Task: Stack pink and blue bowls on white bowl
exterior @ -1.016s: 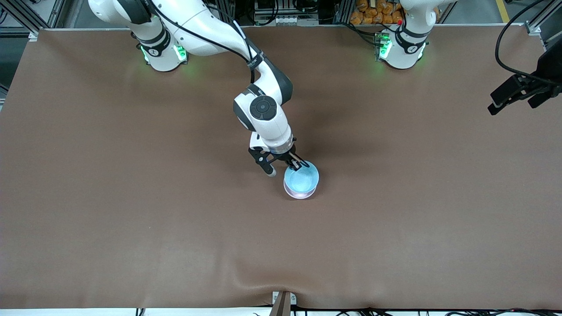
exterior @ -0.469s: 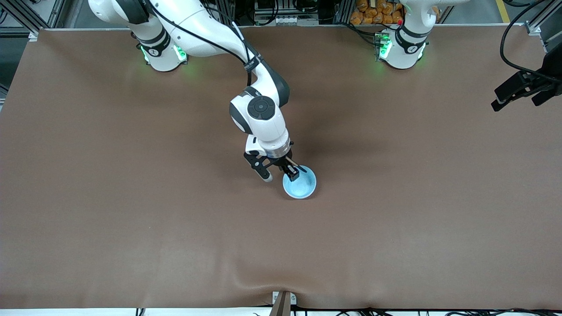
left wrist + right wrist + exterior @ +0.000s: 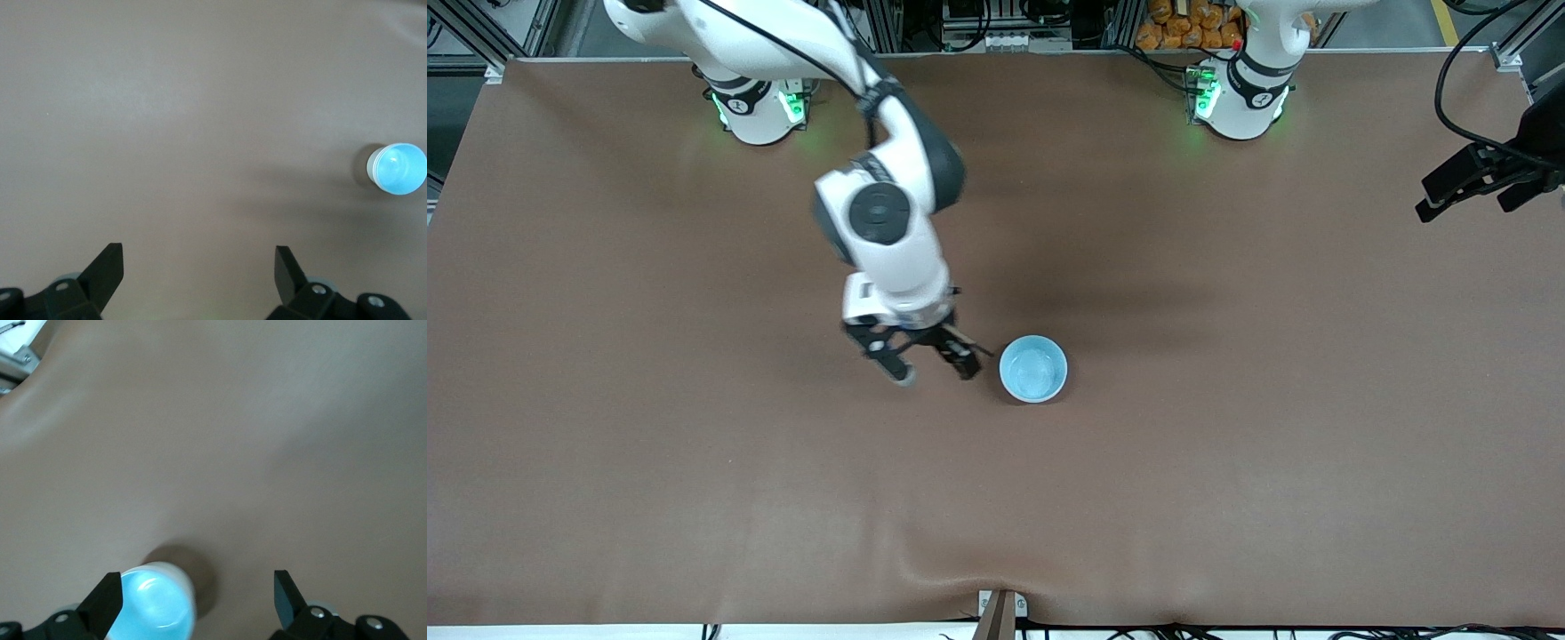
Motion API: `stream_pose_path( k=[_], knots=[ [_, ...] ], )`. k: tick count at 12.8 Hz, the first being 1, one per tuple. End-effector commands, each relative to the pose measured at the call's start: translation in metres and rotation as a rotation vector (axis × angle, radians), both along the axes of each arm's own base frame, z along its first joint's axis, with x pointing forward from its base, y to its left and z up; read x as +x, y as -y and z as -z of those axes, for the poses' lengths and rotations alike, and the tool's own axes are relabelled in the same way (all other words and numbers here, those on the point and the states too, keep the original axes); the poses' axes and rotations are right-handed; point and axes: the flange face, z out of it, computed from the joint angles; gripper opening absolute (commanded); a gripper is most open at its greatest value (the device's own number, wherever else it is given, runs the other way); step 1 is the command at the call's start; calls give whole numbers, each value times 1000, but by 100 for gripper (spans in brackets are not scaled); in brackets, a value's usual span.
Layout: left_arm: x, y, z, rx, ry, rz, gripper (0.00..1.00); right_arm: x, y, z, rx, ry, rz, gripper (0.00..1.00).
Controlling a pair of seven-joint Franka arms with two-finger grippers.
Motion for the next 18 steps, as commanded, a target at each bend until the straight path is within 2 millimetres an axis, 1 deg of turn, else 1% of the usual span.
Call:
stream_pose_path(
  k=[1, 3, 6, 7, 9, 10, 11, 13, 14, 16, 17, 18],
  knots=[
    [7, 3, 13, -1, -38, 55, 100, 9, 73, -24, -36, -62, -129, 100],
    [7, 2, 12, -1, -37, 55, 100, 16, 130, -36, -47, -94, -208, 100],
    [4, 4, 14, 0, -54, 60, 100, 17, 214, -57, -48, -143, -321, 100],
    [2, 11, 14, 0, -54, 73, 100, 12, 234, -70, -47, -159, -357, 100],
    [0, 27, 18, 4, -68, 99, 100, 11, 301, -95, -36, -167, -418, 100],
    [-2, 32, 18, 7, -69, 110, 100, 6, 324, -106, -30, -162, -447, 100],
    [-2, 32, 17, 7, -68, 110, 100, 1, 348, -117, -26, -149, -446, 100],
    [-4, 29, 15, 7, -64, 107, 100, -12, 386, -137, -30, -116, -518, 100],
    [-5, 28, 14, 7, -66, 110, 100, -19, 401, -148, -33, -108, -559, 100],
    [-9, 26, 9, 8, -58, 106, 100, -33, 430, -168, -32, -100, -582, 100],
    [-10, 26, 7, 9, -57, 106, 100, -39, 444, -176, -30, -96, -609, 100],
    [-11, 26, 8, 9, -58, 106, 100, -44, 449, -183, -27, -97, -627, 100]
  ],
)
